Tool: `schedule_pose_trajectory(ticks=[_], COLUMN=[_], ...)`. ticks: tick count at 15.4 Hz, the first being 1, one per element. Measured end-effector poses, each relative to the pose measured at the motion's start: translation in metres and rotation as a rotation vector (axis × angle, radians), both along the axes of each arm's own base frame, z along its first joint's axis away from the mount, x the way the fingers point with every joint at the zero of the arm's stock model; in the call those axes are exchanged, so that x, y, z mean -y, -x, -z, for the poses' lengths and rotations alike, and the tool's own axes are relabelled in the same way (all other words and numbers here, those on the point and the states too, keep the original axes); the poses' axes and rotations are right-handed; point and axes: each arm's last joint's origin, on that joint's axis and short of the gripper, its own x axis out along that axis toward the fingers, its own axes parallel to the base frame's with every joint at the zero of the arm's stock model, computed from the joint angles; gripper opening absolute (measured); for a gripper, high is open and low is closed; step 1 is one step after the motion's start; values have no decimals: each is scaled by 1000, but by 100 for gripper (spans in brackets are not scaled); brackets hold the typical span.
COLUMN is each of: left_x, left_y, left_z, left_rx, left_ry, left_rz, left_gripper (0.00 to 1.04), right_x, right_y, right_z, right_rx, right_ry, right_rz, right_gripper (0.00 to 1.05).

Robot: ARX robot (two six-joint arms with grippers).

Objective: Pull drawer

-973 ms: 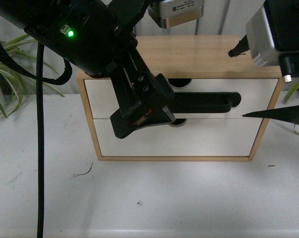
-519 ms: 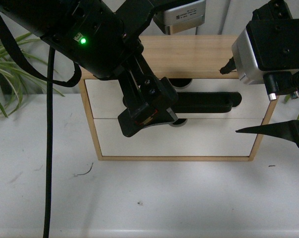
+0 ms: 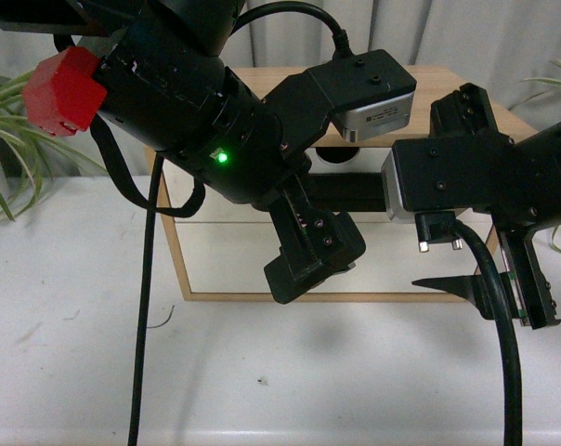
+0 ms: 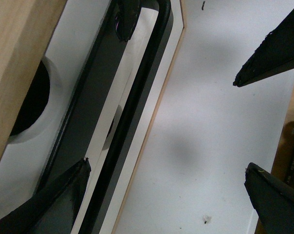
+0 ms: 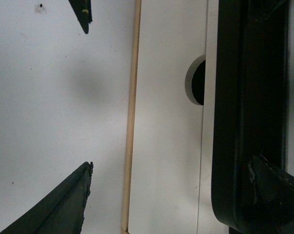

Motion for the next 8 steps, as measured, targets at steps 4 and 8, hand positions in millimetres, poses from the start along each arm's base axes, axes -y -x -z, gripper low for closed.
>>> schedule_pose_trajectory(ticks=[4,8], left_x=[7,11], left_y=[-1,0], left_z=[9,13], left_rx=[1,1], left_ry=[-5,-3], left_rz=[8,17], left_gripper=[98,98], right_x=[-6,-7], right_y=[-3,-3], right_z=[11,18], right_rx=[-11,-25], right_ry=[7,7], right_rz=[0,4], right_gripper=[98,98])
